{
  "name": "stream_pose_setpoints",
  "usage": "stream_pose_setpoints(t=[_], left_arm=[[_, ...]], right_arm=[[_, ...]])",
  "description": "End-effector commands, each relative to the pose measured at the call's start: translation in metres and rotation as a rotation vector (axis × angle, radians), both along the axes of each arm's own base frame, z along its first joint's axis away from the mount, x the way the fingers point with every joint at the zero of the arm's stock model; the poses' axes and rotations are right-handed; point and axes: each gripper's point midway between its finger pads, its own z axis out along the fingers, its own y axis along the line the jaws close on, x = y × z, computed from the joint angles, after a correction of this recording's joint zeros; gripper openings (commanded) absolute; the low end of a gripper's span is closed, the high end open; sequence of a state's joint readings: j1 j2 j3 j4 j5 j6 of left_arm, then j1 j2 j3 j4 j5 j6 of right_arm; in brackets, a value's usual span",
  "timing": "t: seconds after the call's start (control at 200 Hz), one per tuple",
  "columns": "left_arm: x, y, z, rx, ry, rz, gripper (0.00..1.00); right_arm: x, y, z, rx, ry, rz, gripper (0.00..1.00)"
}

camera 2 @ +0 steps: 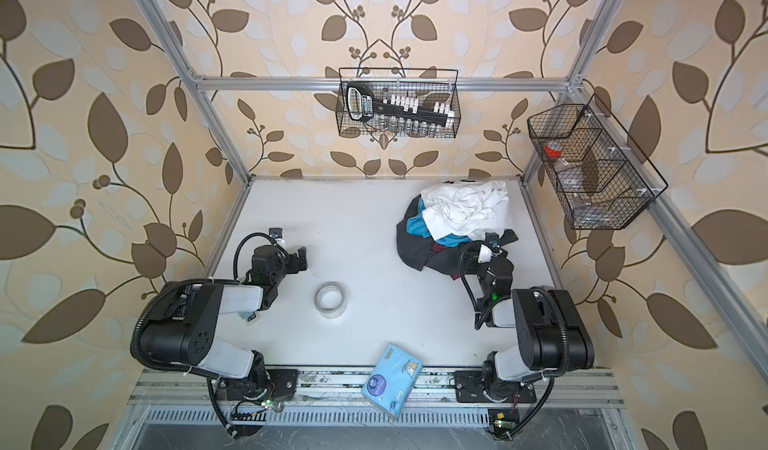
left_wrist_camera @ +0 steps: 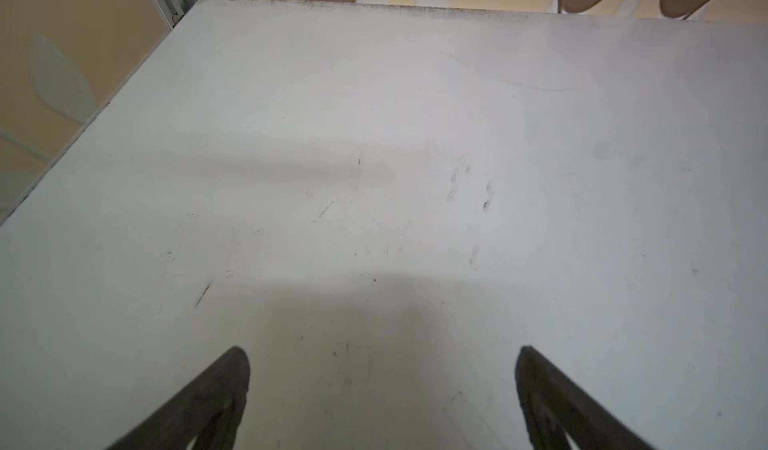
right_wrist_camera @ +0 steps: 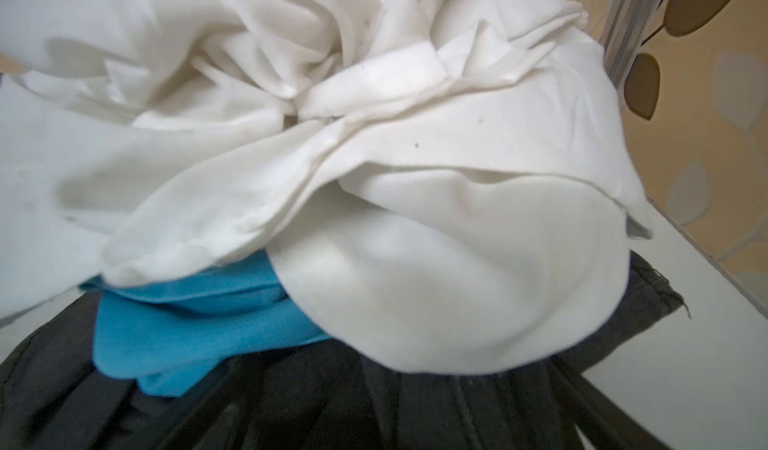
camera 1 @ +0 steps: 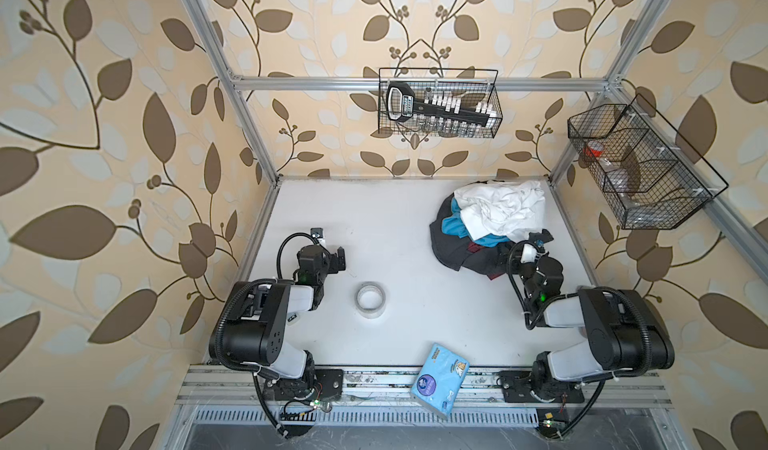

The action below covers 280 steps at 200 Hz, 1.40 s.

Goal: Pick out a specific cloth from the pile

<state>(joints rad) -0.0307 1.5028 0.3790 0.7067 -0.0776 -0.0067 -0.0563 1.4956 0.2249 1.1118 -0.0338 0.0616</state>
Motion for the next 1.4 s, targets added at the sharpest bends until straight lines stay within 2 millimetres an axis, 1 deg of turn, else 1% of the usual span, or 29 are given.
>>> stream_pose_setpoints(t=[0.0, 0.895, 0.97, 1.045, 1.09, 1.1, 1.13, 1.14, 1.16, 1.18, 1.22, 1.29, 1.394], left_arm=[[0.007, 0.003, 0.011, -0.008, -0.039, 0.007, 0.99], [0.007, 0.003, 0.011, -0.009, -0.035, 0.007, 0.99], [0.007, 0.002, 0.012, -0.010, -0.041, 0.007, 0.99], [0.006, 0.002, 0.014, -0.005, -0.047, 0.004, 0.99], [0.008, 0.002, 0.019, -0.004, -0.042, 0.003, 0.99], [0.008, 0.002, 0.020, -0.004, -0.038, 0.004, 0.99], [0.007, 0.004, 0.019, -0.005, -0.005, 0.016, 0.99], [0.009, 0.005, 0.029, -0.006, -0.026, 0.021, 0.99], [0.009, 0.006, 0.034, -0.007, -0.017, 0.028, 0.99], [0.008, 0.007, 0.036, -0.007, -0.004, 0.036, 0.99], [0.008, 0.007, 0.043, -0.010, -0.002, 0.039, 0.99], [0.003, 0.002, 0.052, -0.032, 0.003, 0.019, 0.99], [-0.005, -0.006, 0.076, -0.070, 0.002, -0.014, 0.99]], right_arm=[[0.004, 0.003, 0.007, -0.007, -0.022, 0.017, 1.00], [0.005, 0.003, 0.007, -0.009, -0.021, 0.015, 0.99], [0.005, -0.004, 0.007, -0.005, -0.016, -0.033, 1.00], [0.009, -0.010, 0.013, 0.002, -0.006, -0.076, 0.99], [0.013, -0.015, 0.012, 0.006, 0.042, -0.101, 0.99], [0.016, -0.015, 0.015, 0.006, 0.042, -0.105, 1.00], [0.018, -0.017, 0.015, 0.003, 0.073, -0.115, 1.00], [0.019, -0.018, 0.015, 0.003, 0.084, -0.117, 1.00], [0.021, -0.018, 0.016, 0.003, 0.097, -0.120, 1.00], [0.020, -0.019, 0.014, 0.003, 0.121, -0.122, 0.99], [0.021, -0.019, 0.016, 0.007, 0.144, -0.126, 1.00], [0.020, -0.020, 0.019, 0.024, 0.188, -0.139, 0.99], [0.014, -0.020, 0.022, 0.060, 0.273, -0.151, 1.00]])
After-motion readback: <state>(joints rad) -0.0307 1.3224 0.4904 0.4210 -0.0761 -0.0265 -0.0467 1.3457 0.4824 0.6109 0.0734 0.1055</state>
